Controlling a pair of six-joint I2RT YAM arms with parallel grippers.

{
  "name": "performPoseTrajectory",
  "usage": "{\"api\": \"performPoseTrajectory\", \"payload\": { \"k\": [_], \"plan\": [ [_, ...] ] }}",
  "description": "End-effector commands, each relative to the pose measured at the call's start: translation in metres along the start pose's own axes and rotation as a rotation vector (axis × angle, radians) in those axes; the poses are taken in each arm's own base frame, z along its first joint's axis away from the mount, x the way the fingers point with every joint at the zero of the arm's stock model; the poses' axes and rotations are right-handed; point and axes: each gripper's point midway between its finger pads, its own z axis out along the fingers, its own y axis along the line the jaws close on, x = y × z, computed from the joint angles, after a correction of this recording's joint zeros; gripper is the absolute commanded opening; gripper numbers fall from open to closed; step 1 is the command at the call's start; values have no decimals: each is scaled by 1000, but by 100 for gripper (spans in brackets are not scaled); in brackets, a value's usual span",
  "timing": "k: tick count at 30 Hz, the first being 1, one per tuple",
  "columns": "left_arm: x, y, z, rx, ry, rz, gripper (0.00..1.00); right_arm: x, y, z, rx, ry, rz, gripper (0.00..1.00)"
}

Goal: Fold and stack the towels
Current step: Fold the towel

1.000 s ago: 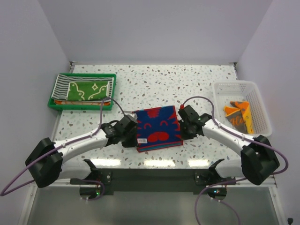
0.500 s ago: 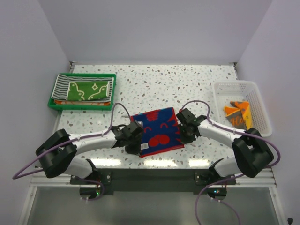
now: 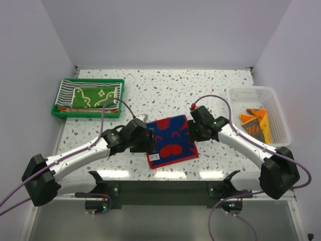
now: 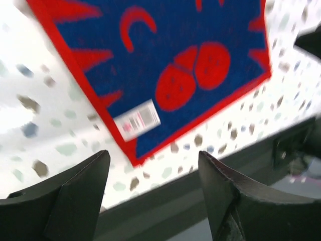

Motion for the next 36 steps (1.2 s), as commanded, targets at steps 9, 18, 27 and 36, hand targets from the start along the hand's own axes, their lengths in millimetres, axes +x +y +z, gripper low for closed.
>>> {"api": "performPoseTrajectory", "payload": {
  "k": [9,18,27,36],
  "plan": [
    [-143,33,43,-61,-225,47,51,-135,47,40,-119,-200,-154,22],
    [-161,78,99,-180,-147,54,31,-162,38,107,-144,-153,-109,17],
    [-143,109,124,-229,-60,62,29,-119,-6,131,-71,-66,-15,15],
    [-202,86,99,-204,-133,287,57,-158,-16,84,-49,-98,-209,22]
  ]
}}
